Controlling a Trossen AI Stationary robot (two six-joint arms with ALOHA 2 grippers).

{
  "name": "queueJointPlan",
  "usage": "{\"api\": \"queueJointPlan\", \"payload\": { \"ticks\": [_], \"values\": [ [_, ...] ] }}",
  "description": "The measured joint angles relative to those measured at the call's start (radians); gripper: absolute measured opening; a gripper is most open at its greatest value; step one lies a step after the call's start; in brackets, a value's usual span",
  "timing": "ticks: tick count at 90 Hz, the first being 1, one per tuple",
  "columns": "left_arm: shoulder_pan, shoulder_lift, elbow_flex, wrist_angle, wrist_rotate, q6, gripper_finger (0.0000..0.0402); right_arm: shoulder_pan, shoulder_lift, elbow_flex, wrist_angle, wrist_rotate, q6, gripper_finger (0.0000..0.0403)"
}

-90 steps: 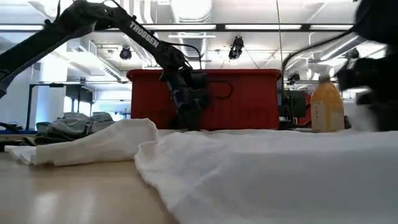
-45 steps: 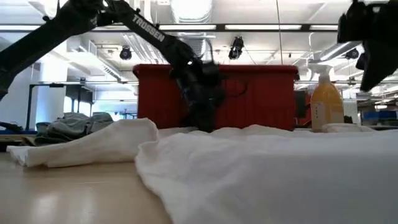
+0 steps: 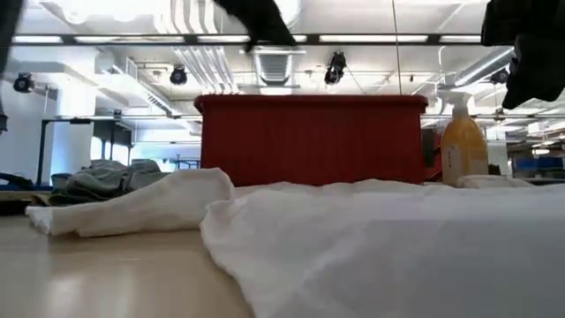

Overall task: Fold laundry
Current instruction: Fold the white long sleeve shirt

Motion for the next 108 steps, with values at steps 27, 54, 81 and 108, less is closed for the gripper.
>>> {"api": "queueJointPlan", "payload": {
  "ticks": [27,54,81,108],
  "values": [
    [-0.001,-0.121,-0.027,0.053,0.005,0.023,0.0,-0.046,0.062,0.001,0.247,0.059,-0.176,0.0],
    [-0.005,-0.121,-0.212,0.438,-0.05,0.033,0.0,-0.468,0.11,0.006,0.603,0.047,-0.404,0.0],
    [-0.005,-0.109,-0.58,0.974,-0.206,-0.069,0.0,-0.95,0.309,0.105,0.781,-0.225,-0.599,0.0],
    [-0.049,-0.111,-0.81,0.999,-0.226,-0.106,0.0,-1.083,0.665,0.366,0.788,-0.253,-0.671,0.0]
  ]
}}
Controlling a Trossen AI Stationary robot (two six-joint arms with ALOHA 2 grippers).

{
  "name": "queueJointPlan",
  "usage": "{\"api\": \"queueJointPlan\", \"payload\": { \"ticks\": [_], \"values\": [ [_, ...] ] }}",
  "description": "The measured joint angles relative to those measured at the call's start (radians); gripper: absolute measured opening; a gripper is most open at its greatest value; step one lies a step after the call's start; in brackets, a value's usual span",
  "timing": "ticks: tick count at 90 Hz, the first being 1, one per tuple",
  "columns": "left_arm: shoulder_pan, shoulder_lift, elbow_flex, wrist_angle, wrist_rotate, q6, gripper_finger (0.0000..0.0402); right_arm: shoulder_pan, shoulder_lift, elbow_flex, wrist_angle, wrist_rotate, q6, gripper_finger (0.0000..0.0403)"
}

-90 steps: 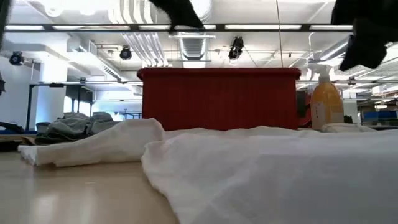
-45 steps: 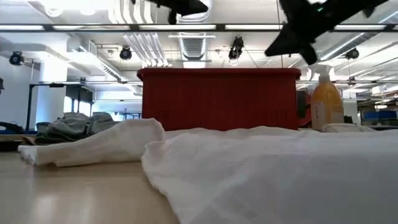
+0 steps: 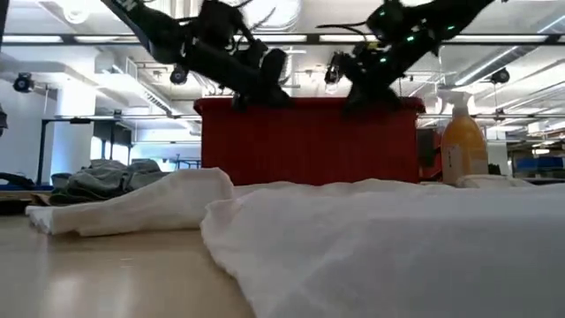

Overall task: Fold laundry
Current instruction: Fold the white long sleeve shirt

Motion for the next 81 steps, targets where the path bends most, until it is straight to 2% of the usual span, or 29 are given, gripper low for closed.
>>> {"api": "queueJointPlan", "payload": {
  "ticks": [11,23,31,38,48,57,67,81],
  "values": [
    [0.037,-0.008,-0.059,0.035,-0.071,0.006,0.0,-0.009,0.138,0.125,0.015,-0.012,-0.071,0.0],
    [0.117,-0.001,-0.079,0.036,-0.071,0.022,0.0,-0.017,0.278,0.274,0.003,-0.011,-0.121,0.0],
    [0.174,-0.015,-0.075,0.047,-0.046,0.003,0.0,-0.023,0.343,0.358,-0.048,-0.023,-0.13,0.0],
    [0.201,-0.02,-0.076,0.031,0.019,-0.022,0.0,-0.017,0.352,0.373,-0.076,-0.047,-0.14,0.0],
    [0.197,-0.048,-0.074,0.039,0.083,-0.033,0.0,0.011,0.305,0.344,-0.07,-0.058,-0.157,0.0],
    [0.17,-0.063,-0.072,0.028,0.109,-0.048,0.0,0.044,0.221,0.265,-0.066,-0.041,-0.147,0.0],
    [0.094,-0.078,-0.073,0.016,0.121,-0.069,0.0,0.092,0.107,0.145,-0.084,-0.035,-0.118,0.0],
    [-0.027,-0.088,-0.073,-0.024,0.106,-0.054,0.0,0.22,-0.085,-0.018,-0.14,-0.044,-0.045,0.0]
  ]
}}
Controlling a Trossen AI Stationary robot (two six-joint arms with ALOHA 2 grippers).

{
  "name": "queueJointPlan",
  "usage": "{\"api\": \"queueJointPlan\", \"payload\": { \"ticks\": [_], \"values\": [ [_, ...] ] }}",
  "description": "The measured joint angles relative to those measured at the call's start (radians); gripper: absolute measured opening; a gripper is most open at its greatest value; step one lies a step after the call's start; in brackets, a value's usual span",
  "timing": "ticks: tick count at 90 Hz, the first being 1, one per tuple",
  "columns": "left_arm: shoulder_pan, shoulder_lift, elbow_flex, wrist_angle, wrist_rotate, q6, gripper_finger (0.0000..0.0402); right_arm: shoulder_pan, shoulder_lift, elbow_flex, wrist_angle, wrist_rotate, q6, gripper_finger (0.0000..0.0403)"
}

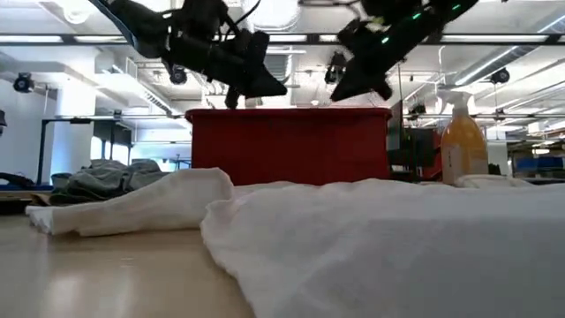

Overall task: Fold laundry
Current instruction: Fold the white long sleeve shirt

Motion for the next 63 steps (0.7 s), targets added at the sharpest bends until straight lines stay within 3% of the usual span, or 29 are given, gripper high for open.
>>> {"api": "queueJointPlan", "payload": {
  "ticks": [8,23,35,47,63],
  "values": [
    [-0.035,0.0,0.0,-0.057,-0.023,-0.062,0.0,0.052,-0.078,-0.043,-0.074,-0.009,0.149,0.0],
    [-0.064,-0.002,0.0,-0.103,0.068,-0.123,0.0002,0.189,-0.203,-0.077,-0.266,-0.112,0.252,0.0023],
    [-0.159,-0.005,0.0,-0.105,0.076,-0.117,0.0006,0.377,-0.268,-0.094,-0.404,-0.036,0.287,0.0065],
    [-0.327,-0.006,0.0,-0.111,-0.034,-0.139,0.0002,0.563,-0.301,-0.105,-0.486,-0.014,0.37,0.0129],
    [-0.566,-0.006,0.0,-0.086,-0.255,-0.241,0.0008,0.824,-0.336,-0.131,-0.481,-0.006,0.53,0.0226]
  ]
}}
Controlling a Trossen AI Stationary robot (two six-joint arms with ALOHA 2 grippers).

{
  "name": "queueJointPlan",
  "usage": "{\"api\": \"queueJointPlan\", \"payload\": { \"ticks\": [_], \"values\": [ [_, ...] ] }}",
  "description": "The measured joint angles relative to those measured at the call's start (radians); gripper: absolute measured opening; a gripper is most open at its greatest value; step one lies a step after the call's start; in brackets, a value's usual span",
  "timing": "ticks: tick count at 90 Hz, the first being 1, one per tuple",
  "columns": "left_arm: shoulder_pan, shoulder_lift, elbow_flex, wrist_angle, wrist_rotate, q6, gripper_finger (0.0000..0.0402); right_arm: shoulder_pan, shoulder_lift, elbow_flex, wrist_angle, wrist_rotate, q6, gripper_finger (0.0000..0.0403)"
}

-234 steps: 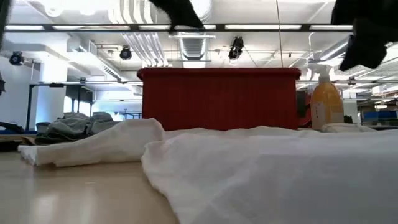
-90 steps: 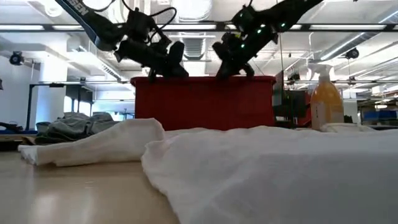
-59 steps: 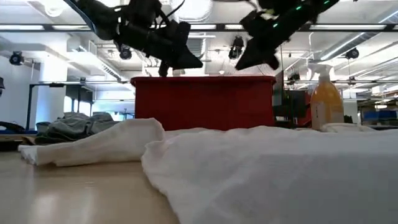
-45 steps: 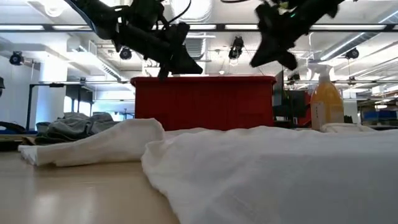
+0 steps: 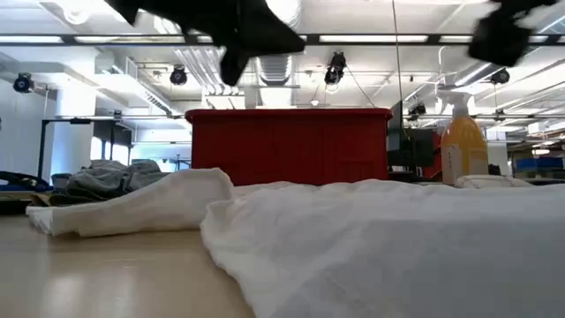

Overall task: Fold laundry
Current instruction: Fold the white long sleeve shirt

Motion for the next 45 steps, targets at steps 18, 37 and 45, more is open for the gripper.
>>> {"api": "queueJointPlan", "payload": {
  "ticks": [18,37,45],
  "values": [
    [-0.247,0.057,0.0,0.105,-0.231,-0.225,0.0046,0.258,0.036,-0.042,-0.003,-0.02,0.321,0.0299],
    [-0.439,0.198,0.018,0.202,-0.486,-0.378,0.016,0.552,0.102,-0.059,-0.013,0.014,0.564,0.0292],
    [-0.481,0.241,0.042,0.203,-0.58,-0.443,0.0227,0.628,0.138,-0.061,0.01,0.042,0.645,0.0277]
  ]
}}
